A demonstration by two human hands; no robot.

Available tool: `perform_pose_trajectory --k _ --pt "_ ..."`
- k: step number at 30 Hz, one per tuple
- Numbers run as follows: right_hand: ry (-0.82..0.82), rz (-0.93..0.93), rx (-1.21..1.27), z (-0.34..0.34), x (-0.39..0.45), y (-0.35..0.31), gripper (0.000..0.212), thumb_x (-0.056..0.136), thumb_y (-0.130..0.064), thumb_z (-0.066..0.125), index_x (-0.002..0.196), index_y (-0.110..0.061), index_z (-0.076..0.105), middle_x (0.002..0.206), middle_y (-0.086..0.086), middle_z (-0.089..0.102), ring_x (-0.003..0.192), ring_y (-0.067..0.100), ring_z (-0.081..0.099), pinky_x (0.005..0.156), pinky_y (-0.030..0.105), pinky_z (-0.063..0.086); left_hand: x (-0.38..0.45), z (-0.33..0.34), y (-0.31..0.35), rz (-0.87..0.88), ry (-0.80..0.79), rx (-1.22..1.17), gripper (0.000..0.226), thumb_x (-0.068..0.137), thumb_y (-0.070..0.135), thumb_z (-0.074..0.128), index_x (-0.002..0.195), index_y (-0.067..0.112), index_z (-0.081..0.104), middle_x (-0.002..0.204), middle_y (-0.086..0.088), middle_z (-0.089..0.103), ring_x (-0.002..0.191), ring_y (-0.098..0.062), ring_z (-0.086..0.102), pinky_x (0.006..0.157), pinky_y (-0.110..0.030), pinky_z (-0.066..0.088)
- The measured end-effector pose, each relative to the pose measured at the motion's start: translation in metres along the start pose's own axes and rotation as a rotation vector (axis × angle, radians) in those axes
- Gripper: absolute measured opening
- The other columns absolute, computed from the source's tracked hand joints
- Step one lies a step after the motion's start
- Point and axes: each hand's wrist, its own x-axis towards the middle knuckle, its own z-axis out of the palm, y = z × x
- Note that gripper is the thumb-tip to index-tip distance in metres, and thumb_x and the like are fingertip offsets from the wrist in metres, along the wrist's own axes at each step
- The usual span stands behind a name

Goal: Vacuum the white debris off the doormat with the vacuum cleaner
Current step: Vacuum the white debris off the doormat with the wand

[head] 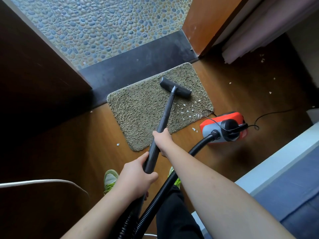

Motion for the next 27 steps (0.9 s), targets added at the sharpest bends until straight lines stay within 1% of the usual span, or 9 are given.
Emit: perform_pose_trajectory --k 4,7,9,11,13,16,22,25,27 --pt "-0.012 0.022 0.016 0.007 -0.004 0.01 0.085 0.069 -0.045 0.052 0.148 -0.029 0.025 0.12 0.013 0.058 0.099 0.038 0.066 0.082 0.054 0.058 -0.007 0.002 -0.009 -0.002 0.004 0.002 0.075 0.08 0.017 0.062 0.147 0.04 0.036 0.094 -0.005 0.066 0.047 -0.023 0.068 0.049 -0.035 0.059" --pt "-0.032 0.023 0.015 0.012 -0.008 0.018 0.084 0.07 -0.043 0.049 0.148 -0.03 0.021 0.117 0.013 0.06 0.097 0.038 0.067 0.081 0.054 0.058 -0.012 0.002 -0.018 0.014 0.011 0.029 0.076 0.08 0.021 0.063 0.148 0.04 0.036 0.093 0.0 0.066 0.047 -0.016 0.067 0.05 -0.03 0.058" --pt "-0.036 0.031 0.009 0.015 -0.013 0.022 0.088 0.069 -0.042 0.047 0.15 -0.033 0.015 0.116 0.012 0.06 0.096 0.038 0.068 0.079 0.055 0.059 -0.016 0.002 -0.023 0.027 0.022 0.047 0.076 0.081 0.022 0.063 0.149 0.039 0.035 0.089 0.004 0.064 0.044 -0.007 0.063 0.043 -0.019 0.05" --pt "-0.032 0.035 0.015 0.019 -0.013 0.028 0.09 0.068 -0.043 0.047 0.151 -0.034 0.014 0.116 0.012 0.061 0.097 0.039 0.067 0.078 0.056 0.058 -0.02 0.003 -0.027 0.035 0.029 0.06 0.076 0.082 0.022 0.063 0.151 0.038 0.034 0.086 0.007 0.06 0.045 -0.001 0.061 0.041 -0.013 0.044" --pt "-0.035 0.042 0.017 0.023 -0.015 0.033 0.09 0.067 -0.044 0.047 0.15 -0.034 0.016 0.116 0.013 0.062 0.096 0.039 0.068 0.077 0.058 0.058 -0.023 0.003 -0.031 0.036 0.026 0.065 0.076 0.082 0.024 0.064 0.151 0.038 0.033 0.085 0.009 0.059 0.05 -0.004 0.063 0.042 -0.012 0.044" --pt "-0.048 0.049 0.001 0.023 -0.022 0.037 0.088 0.07 -0.044 0.048 0.151 -0.036 0.014 0.119 0.012 0.062 0.098 0.039 0.067 0.079 0.058 0.058 -0.027 0.004 -0.036 0.032 0.026 0.074 0.077 0.082 0.026 0.064 0.15 0.04 0.033 0.087 0.009 0.06 0.059 -0.007 0.065 0.045 -0.01 0.045" --pt "-0.039 0.073 -0.014 0.017 -0.041 0.038 0.086 0.08 -0.039 0.049 0.155 -0.035 0.007 0.119 0.011 0.061 0.098 0.038 0.067 0.081 0.054 0.058 -0.03 0.008 -0.044 0.044 0.02 0.077 0.078 0.081 0.028 0.064 0.151 0.039 0.032 0.093 0.007 0.064 0.061 -0.005 0.064 0.048 -0.008 0.044" --pt "-0.011 0.075 -0.063 0.007 -0.057 0.039 0.079 0.094 -0.033 0.048 0.158 -0.028 0.002 0.132 0.009 0.055 0.108 0.033 0.062 0.088 0.044 0.055 -0.033 0.009 -0.05 0.049 0.016 0.1 0.077 0.08 0.03 0.065 0.15 0.041 0.034 0.099 0.011 0.065 0.072 -0.001 0.064 0.055 -0.004 0.042" --pt "-0.008 0.09 -0.076 0.005 -0.059 0.047 0.076 0.097 -0.032 0.047 0.158 -0.026 0.002 0.135 0.009 0.053 0.111 0.031 0.06 0.089 0.041 0.053 -0.036 0.009 -0.054 0.042 0.003 0.105 0.077 0.08 0.03 0.065 0.149 0.042 0.034 0.1 0.013 0.065 0.076 0.001 0.063 0.057 -0.002 0.041"
